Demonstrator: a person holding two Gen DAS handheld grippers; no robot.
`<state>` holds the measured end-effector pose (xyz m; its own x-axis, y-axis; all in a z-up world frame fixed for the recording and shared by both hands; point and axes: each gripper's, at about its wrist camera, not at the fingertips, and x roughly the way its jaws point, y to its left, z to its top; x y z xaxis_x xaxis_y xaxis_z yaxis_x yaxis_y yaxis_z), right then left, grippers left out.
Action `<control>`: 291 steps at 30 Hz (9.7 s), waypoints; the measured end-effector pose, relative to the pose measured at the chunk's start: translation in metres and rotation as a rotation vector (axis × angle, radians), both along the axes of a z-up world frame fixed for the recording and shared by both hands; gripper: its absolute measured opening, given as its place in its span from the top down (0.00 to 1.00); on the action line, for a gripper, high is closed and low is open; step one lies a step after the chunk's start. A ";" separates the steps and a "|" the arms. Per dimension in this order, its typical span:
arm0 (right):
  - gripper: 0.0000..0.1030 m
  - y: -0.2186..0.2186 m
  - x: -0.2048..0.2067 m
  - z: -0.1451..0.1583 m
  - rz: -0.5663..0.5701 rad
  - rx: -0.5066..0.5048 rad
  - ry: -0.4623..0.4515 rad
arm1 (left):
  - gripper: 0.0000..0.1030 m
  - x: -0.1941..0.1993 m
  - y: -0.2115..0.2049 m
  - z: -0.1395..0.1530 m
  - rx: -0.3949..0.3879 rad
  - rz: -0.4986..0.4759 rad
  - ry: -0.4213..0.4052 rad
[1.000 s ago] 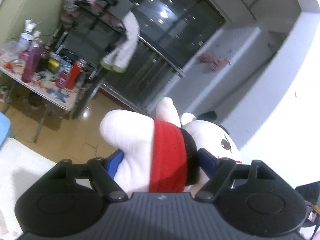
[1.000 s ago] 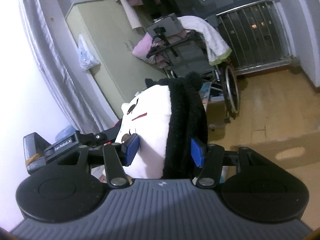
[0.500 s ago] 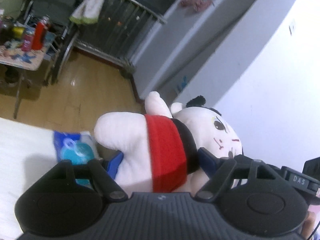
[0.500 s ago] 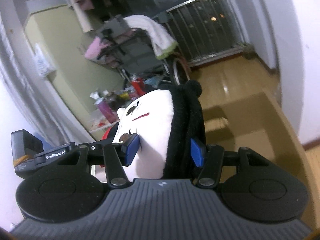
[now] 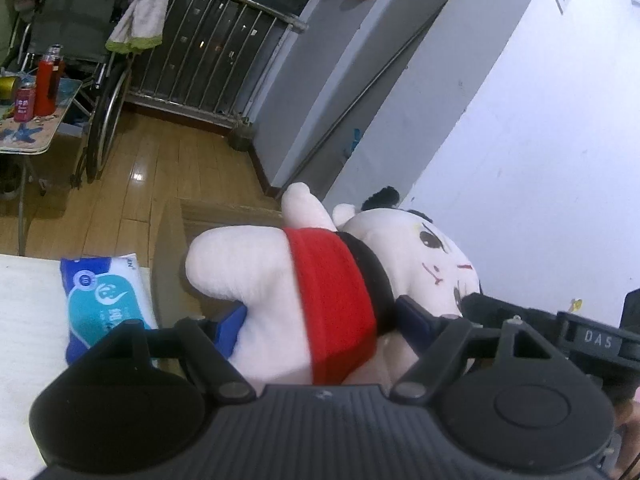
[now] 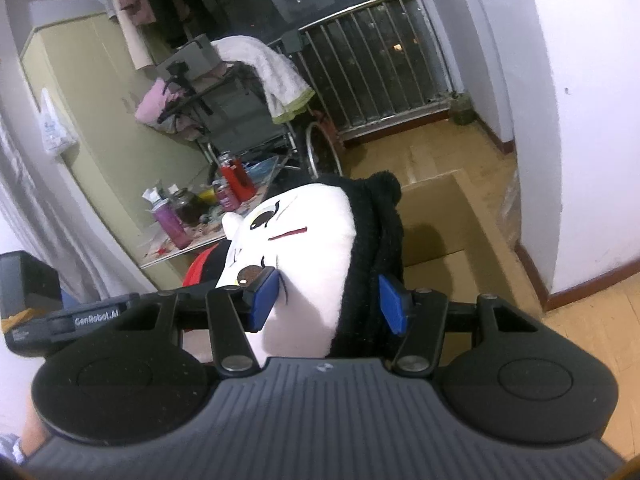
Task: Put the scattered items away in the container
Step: 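Carry the plush doll over the box with both grippers, then lower the doll into the box and open both grippers, then move both tools out of the box toward the blue wet-wipes pack, then grasp the wet-wipes pack with the left gripper while the right gripper grasps it too, then lift the wet-wipes pack with both grippers and carry it over the box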
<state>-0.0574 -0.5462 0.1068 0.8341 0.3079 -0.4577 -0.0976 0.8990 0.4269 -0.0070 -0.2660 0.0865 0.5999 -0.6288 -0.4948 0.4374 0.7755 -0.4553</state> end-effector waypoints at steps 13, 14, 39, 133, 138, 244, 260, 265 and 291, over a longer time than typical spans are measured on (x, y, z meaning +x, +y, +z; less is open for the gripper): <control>0.63 0.034 0.057 -0.033 -0.111 -0.148 0.038 | 0.37 0.033 -0.039 -0.002 0.192 0.032 0.047; 0.63 0.041 0.061 -0.035 -0.124 -0.190 0.047 | 0.37 0.032 -0.038 -0.002 0.199 0.049 0.054; 0.61 0.033 0.062 -0.058 -0.093 -0.210 0.052 | 0.94 0.060 -0.103 -0.007 0.643 -0.054 0.080; 0.66 0.132 0.034 -0.025 0.123 -0.133 0.042 | 0.17 0.074 0.080 -0.049 0.107 0.304 0.277; 0.66 0.138 0.034 -0.026 0.130 -0.135 0.051 | 0.23 0.077 0.094 -0.071 0.044 0.299 0.345; 0.51 0.288 0.091 -0.022 0.239 0.048 0.337 | 0.57 -0.029 0.233 -0.036 -0.245 0.416 0.257; 0.51 0.231 0.060 0.048 0.228 0.039 0.109 | 0.57 -0.045 0.180 0.026 -0.247 0.323 0.060; 0.51 0.212 0.049 0.058 0.208 0.036 0.066 | 0.57 -0.046 0.161 0.035 -0.252 0.297 0.036; 0.51 0.105 -0.012 0.021 0.072 0.082 0.089 | 0.58 -0.067 0.056 0.012 -0.160 0.074 0.073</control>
